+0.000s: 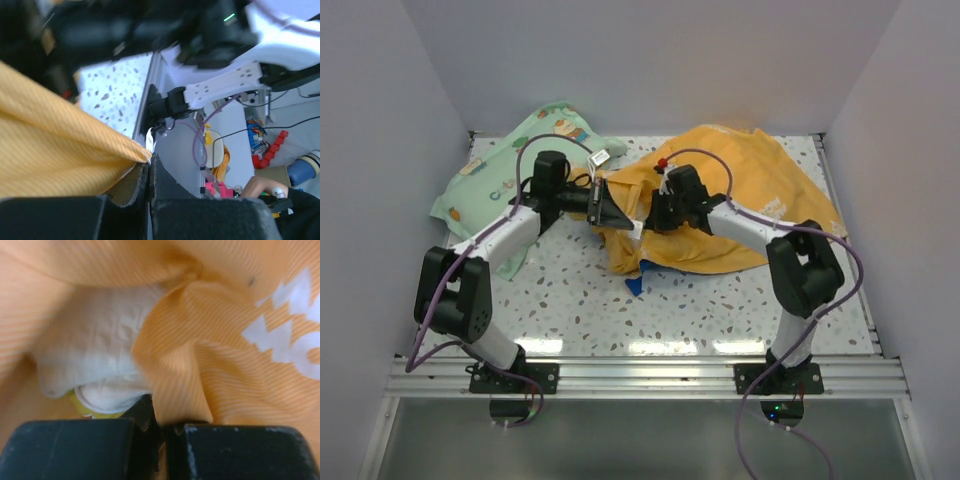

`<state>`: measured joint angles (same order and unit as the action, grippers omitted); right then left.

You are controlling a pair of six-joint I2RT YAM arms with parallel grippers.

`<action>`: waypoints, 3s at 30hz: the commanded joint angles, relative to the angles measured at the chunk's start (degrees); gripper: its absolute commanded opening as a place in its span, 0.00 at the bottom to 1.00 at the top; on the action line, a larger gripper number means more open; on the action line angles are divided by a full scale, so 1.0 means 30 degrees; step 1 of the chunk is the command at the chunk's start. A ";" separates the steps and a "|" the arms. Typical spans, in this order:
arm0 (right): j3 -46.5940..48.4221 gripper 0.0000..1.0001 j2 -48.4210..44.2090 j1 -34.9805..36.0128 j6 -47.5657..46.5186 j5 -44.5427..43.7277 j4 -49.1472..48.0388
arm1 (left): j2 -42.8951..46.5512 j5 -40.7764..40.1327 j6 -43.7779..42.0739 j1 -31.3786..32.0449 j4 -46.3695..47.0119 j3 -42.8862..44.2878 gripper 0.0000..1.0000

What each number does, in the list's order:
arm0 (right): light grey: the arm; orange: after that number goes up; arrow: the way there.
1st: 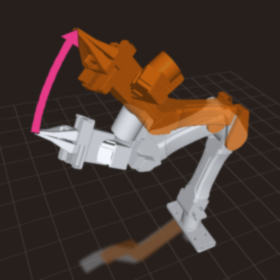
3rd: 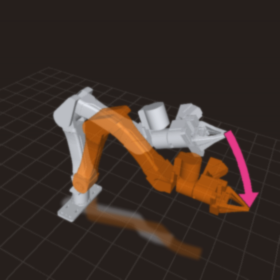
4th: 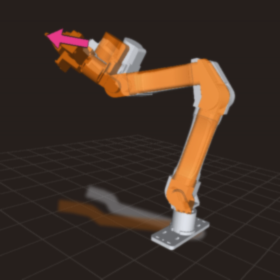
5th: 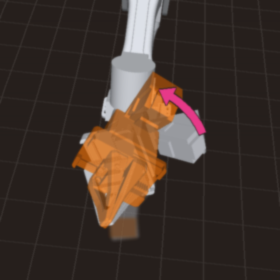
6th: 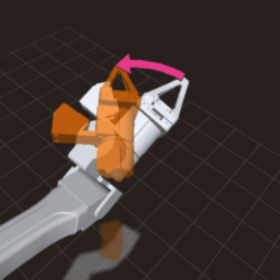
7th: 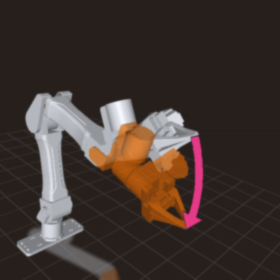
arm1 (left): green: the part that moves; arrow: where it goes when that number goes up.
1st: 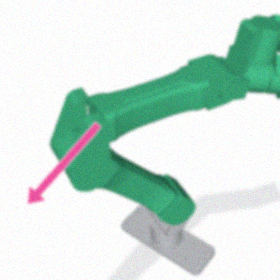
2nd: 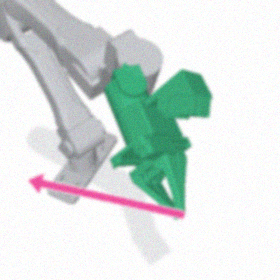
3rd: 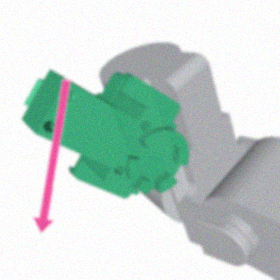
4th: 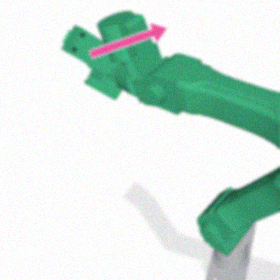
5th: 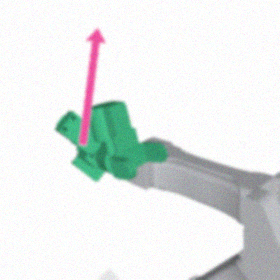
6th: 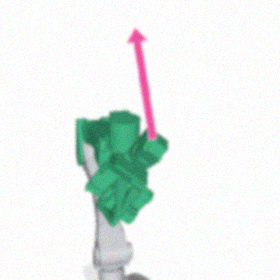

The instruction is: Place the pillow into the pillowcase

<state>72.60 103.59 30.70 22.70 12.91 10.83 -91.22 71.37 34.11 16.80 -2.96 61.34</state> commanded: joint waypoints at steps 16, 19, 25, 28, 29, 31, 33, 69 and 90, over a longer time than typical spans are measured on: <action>-0.4482 0.00 -0.2852 0.1517 0.0232 0.3811 -0.2948 | -0.3312 0.1409 0.8338 -0.1815 1.1762 0.6416 0.12; -0.3957 0.05 -0.4492 0.0904 -0.0970 0.4485 -0.0312 | -0.4132 0.0009 -0.0445 -0.2316 0.1229 0.8339 0.44; -0.2843 0.19 -0.6258 0.0080 -0.3400 0.3552 0.2887 | -0.4429 -0.4857 -1.0864 -0.2929 -0.9817 0.9294 0.67; -0.2024 0.00 -0.6551 0.0109 -0.4689 0.2061 0.4556 | -0.2442 -0.5885 -1.1191 -0.4041 -0.8920 0.6812 0.68; -0.1964 0.00 -0.6668 0.0051 -0.4869 0.1388 0.4651 | -0.1130 -0.6094 -1.1280 -0.4307 -0.8741 0.6248 0.68; -0.1789 0.00 -0.6757 0.0050 -0.5162 0.1177 0.4565 | 0.0137 -0.6300 -1.2238 -0.4747 -0.8505 0.4787 0.67; -0.1467 0.21 -0.6349 0.0050 -0.5077 0.1818 0.4447 | 0.1516 -0.6591 -1.3005 -0.4750 -0.9203 0.3671 0.67; 0.0349 0.00 0.2206 0.2335 -0.2411 0.6625 0.2838 | 0.6441 -0.9387 -0.4924 0.5328 0.2045 -0.4192 0.00; 0.1347 0.00 -0.2157 -0.1444 -0.3555 0.7647 0.6293 | 0.2079 -0.8939 -0.7474 0.1872 0.0547 -0.6239 0.00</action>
<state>75.50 99.53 25.36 13.54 34.68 28.75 -84.05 43.31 15.75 22.52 -1.72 42.19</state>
